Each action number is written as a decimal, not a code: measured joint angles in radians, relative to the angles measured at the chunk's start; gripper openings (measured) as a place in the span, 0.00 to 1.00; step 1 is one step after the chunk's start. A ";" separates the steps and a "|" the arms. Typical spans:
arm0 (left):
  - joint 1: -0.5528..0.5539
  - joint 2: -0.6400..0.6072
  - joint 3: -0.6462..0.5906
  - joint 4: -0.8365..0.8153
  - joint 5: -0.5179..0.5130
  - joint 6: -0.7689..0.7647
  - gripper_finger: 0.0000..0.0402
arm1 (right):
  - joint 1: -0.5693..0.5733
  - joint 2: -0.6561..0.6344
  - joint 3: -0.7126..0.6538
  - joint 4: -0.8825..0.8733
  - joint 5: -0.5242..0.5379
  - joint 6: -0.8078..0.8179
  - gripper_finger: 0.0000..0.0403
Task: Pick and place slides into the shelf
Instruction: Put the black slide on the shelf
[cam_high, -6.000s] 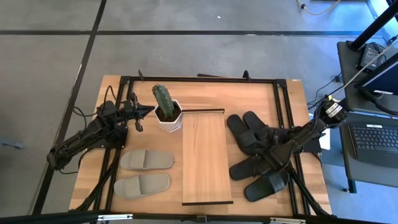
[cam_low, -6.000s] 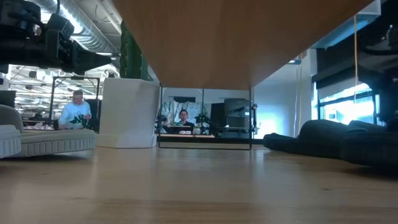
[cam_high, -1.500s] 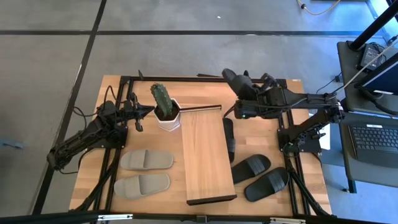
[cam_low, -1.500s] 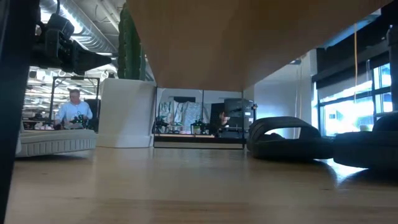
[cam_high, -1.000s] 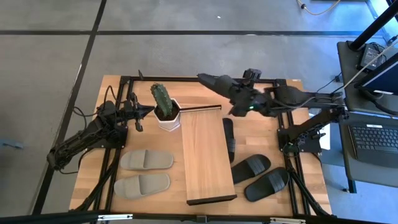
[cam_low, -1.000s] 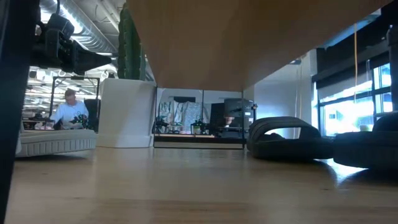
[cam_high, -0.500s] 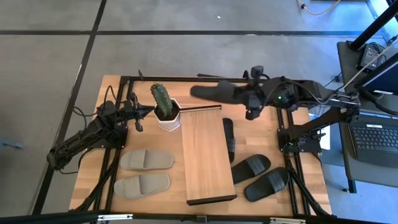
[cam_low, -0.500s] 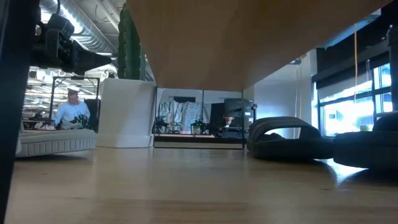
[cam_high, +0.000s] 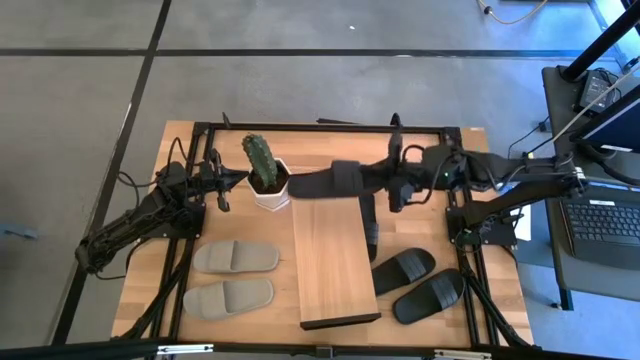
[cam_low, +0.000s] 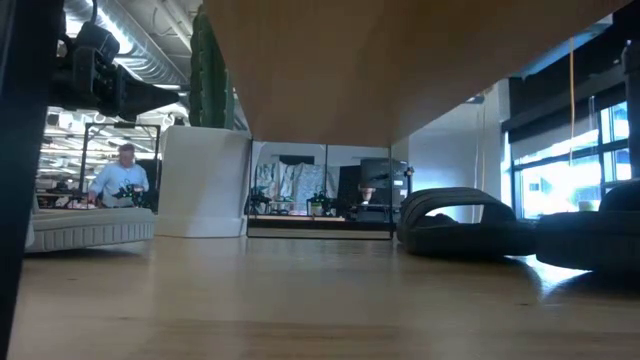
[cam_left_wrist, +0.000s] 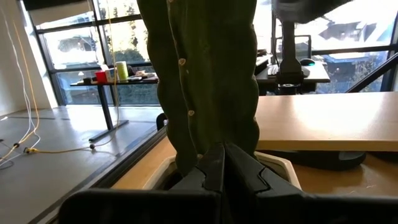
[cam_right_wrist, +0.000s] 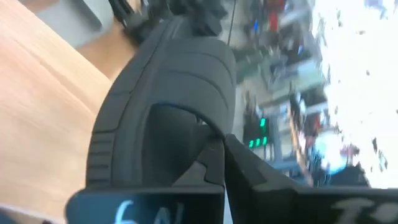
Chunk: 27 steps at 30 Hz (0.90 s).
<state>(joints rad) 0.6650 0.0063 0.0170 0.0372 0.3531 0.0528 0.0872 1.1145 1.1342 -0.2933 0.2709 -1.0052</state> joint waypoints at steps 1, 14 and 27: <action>0.000 0.000 0.000 0.000 0.000 0.000 0.00 | 0.000 -0.012 -0.040 0.049 -0.019 -0.023 0.00; 0.000 0.000 0.000 0.000 0.000 -0.011 0.00 | -0.040 -0.069 -0.415 0.532 -0.096 -0.183 0.00; 0.000 0.000 0.000 0.000 0.000 -0.025 0.00 | -0.094 -0.068 -0.591 0.760 -0.116 -0.169 0.00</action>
<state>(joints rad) 0.6647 0.0063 0.0170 0.0370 0.3527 0.0277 -0.0067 1.0466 0.5429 0.4671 0.1546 -1.1738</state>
